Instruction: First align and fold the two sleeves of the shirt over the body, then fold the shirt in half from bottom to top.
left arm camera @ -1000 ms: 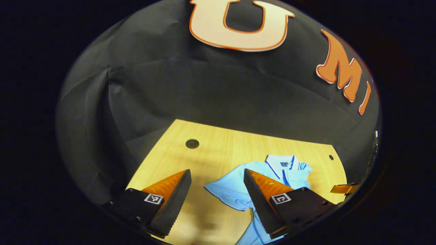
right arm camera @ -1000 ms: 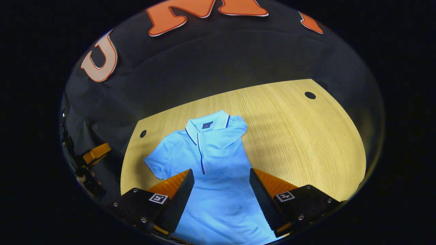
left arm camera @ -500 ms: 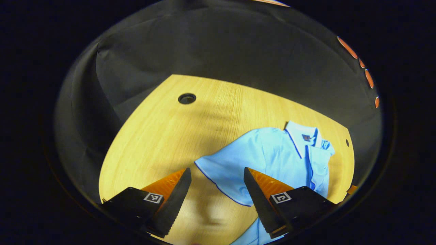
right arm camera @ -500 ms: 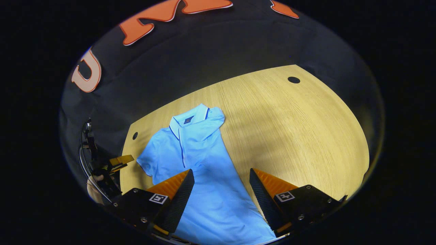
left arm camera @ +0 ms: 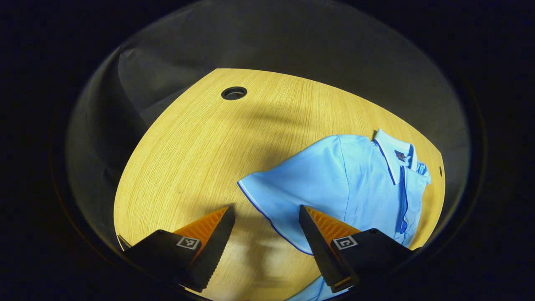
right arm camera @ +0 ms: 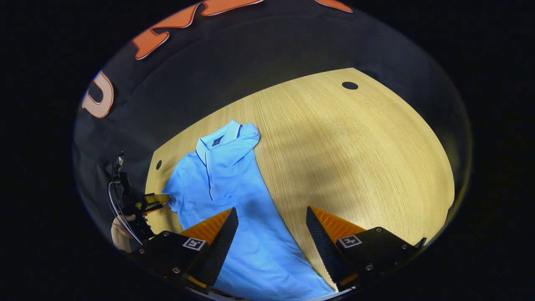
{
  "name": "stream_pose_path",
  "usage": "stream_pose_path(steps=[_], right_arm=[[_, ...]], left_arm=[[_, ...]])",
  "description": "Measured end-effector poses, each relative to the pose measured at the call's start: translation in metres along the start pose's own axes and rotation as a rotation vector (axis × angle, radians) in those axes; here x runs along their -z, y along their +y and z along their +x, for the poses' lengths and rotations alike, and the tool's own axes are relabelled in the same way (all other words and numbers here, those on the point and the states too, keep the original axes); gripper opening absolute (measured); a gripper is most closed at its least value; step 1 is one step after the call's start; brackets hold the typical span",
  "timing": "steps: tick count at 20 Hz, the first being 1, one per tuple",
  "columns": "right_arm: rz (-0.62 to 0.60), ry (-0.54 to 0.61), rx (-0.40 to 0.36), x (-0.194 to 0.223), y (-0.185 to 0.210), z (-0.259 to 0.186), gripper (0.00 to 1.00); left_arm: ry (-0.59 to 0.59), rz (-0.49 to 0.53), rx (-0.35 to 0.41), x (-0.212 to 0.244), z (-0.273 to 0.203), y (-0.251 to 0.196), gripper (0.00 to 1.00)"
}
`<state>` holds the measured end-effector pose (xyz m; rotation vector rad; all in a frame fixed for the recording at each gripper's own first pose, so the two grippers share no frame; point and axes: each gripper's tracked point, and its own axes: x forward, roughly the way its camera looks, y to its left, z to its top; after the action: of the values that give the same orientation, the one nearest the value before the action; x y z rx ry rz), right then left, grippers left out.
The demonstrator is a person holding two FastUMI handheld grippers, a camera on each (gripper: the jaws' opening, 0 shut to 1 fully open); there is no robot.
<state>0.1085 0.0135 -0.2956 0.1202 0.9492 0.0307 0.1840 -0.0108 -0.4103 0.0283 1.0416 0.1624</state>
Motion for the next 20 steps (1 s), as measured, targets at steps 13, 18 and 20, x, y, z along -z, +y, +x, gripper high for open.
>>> stream_pose_path(steps=[13, 18, 20], right_arm=[[0.025, -0.006, -0.008, -0.001, 0.001, 0.0, 0.99], [0.022, -0.007, -0.01, 0.0, 0.001, -0.001, 0.99], [0.02, -0.01, -0.016, -0.001, 0.001, -0.002, 0.99]], left_arm=[[-0.088, 0.101, 0.07, -0.014, 0.006, -0.036, 0.06], [-0.107, 0.132, 0.109, -0.019, -0.008, -0.043, 0.04], [-0.142, 0.144, 0.13, -0.028, -0.025, -0.049, 0.04]])
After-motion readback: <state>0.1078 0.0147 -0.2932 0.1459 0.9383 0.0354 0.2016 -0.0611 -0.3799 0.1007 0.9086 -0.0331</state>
